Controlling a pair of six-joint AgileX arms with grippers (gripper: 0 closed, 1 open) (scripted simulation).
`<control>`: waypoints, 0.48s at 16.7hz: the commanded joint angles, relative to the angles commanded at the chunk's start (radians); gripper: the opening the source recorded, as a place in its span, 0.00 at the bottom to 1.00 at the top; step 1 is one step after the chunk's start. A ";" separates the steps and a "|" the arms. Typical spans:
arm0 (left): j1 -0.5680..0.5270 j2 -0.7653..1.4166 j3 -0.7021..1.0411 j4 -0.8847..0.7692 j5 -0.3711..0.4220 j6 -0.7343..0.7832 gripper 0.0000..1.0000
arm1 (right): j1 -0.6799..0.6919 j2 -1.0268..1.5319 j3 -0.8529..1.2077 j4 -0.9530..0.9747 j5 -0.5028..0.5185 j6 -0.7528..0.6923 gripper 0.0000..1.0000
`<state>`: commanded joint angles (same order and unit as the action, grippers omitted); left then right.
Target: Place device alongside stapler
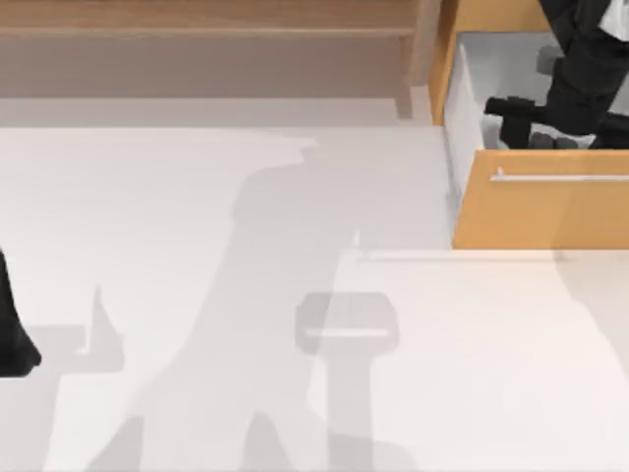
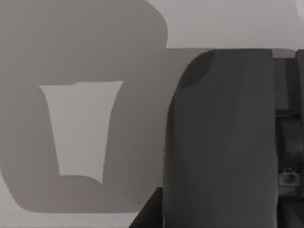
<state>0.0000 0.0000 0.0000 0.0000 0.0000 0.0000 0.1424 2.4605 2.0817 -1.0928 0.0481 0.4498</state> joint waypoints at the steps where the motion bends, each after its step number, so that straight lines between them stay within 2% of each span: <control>1: 0.000 0.000 0.000 0.000 0.000 0.000 1.00 | 0.001 -0.009 -0.001 -0.002 0.000 -0.006 0.00; 4: 0.000 0.000 0.000 0.000 0.000 0.000 1.00 | 0.003 -0.077 -0.045 -0.003 -0.001 -0.064 0.00; 8: 0.000 0.000 0.000 0.000 0.000 0.000 1.00 | -0.013 -0.262 -0.146 0.049 -0.016 -0.215 0.00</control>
<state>0.0000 0.0000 0.0000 0.0000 0.0000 0.0000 0.1294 2.1988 1.9357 -1.0442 0.0324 0.2346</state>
